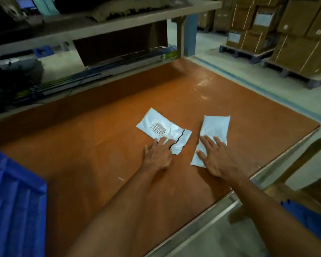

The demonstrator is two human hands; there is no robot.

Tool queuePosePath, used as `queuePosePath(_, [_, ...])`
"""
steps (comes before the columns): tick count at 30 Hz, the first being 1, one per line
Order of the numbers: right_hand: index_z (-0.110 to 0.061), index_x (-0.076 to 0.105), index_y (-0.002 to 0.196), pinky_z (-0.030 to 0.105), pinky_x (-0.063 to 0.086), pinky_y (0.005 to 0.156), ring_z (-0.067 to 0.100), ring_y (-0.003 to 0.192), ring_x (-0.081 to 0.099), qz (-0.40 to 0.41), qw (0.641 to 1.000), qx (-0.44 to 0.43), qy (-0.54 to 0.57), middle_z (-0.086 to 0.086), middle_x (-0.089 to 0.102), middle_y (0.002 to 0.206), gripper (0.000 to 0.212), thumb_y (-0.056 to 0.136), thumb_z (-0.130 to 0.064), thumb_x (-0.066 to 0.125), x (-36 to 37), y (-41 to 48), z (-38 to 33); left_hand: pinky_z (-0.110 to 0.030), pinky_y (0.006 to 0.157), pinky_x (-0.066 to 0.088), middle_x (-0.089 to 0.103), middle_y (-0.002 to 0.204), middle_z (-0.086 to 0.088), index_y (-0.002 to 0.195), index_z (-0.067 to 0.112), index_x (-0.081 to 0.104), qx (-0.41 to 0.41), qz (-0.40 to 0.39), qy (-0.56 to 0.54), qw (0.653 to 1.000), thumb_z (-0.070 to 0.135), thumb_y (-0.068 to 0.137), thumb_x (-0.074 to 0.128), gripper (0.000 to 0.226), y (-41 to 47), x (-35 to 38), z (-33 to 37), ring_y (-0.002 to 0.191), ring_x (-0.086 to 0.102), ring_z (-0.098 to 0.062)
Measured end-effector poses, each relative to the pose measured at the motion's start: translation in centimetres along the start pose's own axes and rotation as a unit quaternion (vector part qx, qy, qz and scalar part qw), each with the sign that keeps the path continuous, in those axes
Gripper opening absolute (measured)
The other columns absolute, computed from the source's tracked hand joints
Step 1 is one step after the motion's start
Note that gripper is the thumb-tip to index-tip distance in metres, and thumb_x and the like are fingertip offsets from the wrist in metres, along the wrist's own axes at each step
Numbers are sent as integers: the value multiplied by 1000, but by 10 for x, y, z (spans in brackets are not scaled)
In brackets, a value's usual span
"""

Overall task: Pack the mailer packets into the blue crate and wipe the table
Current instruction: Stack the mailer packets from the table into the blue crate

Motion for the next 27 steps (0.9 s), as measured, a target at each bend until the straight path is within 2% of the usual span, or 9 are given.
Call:
queuePosePath(3, [-32,6,157,40,8,122,21,152,3,-26,997,-75,0,-8,9,164,63,101,-56,20,9,-24,-40,-60,111,26,32,149,11,135,40,40,5,20,-11,1000,22,94,40,44,-48,-3,-29,140,27,-19])
queuePosePath(6, [-38,7,155,38,8,123,14,151,2,-44,989,-142,12,-13,10,164,62,99,-58,23,17,-54,-76,-52,101,36,45,134,11,119,31,48,12,31,15,999,28,94,34,29,-102,-7,-59,129,38,-18])
queuePosePath(10, [-42,14,151,43,8,122,12,151,7,-61,975,-213,-6,-14,18,161,58,98,-59,29,25,-90,-117,-43,93,42,54,121,6,107,25,53,-34,84,55,994,45,91,20,41,-175,-9,-98,115,50,-23])
queuePosePath(12, [-40,18,151,49,8,121,15,150,8,3,983,-182,-5,-11,20,161,64,93,-67,20,12,-94,-127,-42,103,40,47,138,1,122,25,52,-65,129,18,989,47,97,34,38,-195,-9,-104,128,45,-23])
queuePosePath(14, [-40,15,152,52,8,121,21,151,6,37,990,-133,12,-8,15,163,74,87,-75,9,2,-88,-133,-46,115,30,30,156,0,143,29,39,-98,146,-10,984,53,98,38,50,-193,-15,-100,143,28,-24])
queuePosePath(17, [-41,0,154,56,0,119,28,151,-5,-12,995,-99,-28,-7,-1,165,78,86,-79,9,22,-78,-137,-53,119,11,2,165,2,156,33,10,-177,92,-47,979,68,95,29,73,-166,-10,-96,151,-1,-30])
queuePosePath(20, [-40,-8,154,56,2,120,31,151,-8,-24,997,-71,-38,-6,-10,165,79,88,-78,11,37,-75,-128,-58,117,-3,-13,165,0,156,36,-4,-223,46,-57,972,80,86,20,86,-144,18,-90,149,-13,-40])
queuePosePath(24, [-37,-8,155,50,4,120,32,151,-6,4,995,-91,-36,-4,-9,165,81,82,-73,-8,41,-78,-127,-57,117,-5,-2,165,-1,156,38,1,-202,112,-17,973,76,80,-6,85,-140,33,-80,151,-3,-38])
queuePosePath(27, [-33,-6,155,48,5,121,33,151,-6,2,995,-96,-32,-1,-10,164,75,89,-67,-3,44,-73,-130,-53,118,0,15,164,-4,155,34,18,-188,135,-15,973,66,91,4,73,-145,31,-76,150,11,-39])
Point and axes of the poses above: each hand's wrist, its own y-axis towards the middle knuckle, its own x-axis out of the palm, z = x × y, the point moved 9 cm from there along y, towards the middle knuckle
